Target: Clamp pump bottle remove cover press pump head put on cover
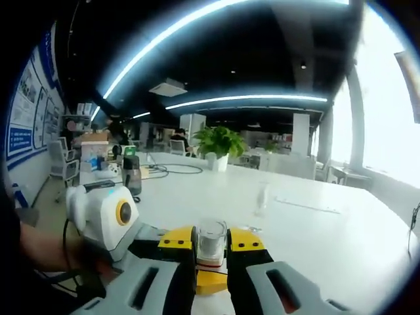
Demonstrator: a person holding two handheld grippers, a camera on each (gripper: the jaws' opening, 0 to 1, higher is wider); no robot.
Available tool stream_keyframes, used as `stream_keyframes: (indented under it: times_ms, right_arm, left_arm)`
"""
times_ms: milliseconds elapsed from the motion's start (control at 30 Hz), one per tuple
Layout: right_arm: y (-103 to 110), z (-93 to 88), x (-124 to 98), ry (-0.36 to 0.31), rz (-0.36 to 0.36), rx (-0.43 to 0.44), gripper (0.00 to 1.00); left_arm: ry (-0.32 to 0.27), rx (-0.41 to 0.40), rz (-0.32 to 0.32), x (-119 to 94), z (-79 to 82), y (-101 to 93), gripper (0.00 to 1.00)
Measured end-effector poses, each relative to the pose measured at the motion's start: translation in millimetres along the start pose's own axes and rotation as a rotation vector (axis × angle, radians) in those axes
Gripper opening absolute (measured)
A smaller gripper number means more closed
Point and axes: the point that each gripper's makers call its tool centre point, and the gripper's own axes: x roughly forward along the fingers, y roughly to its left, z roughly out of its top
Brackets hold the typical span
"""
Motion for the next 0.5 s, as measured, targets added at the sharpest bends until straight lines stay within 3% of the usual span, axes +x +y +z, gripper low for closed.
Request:
stream_keyframes:
  times_ms: [500]
  right_arm:
    - [-0.9,0.7,0.4,-0.026,0.008,-0.03,0.14]
  left_arm:
    - [0.0,-0.003,-0.002,-0.2,0.0,-0.1,0.15]
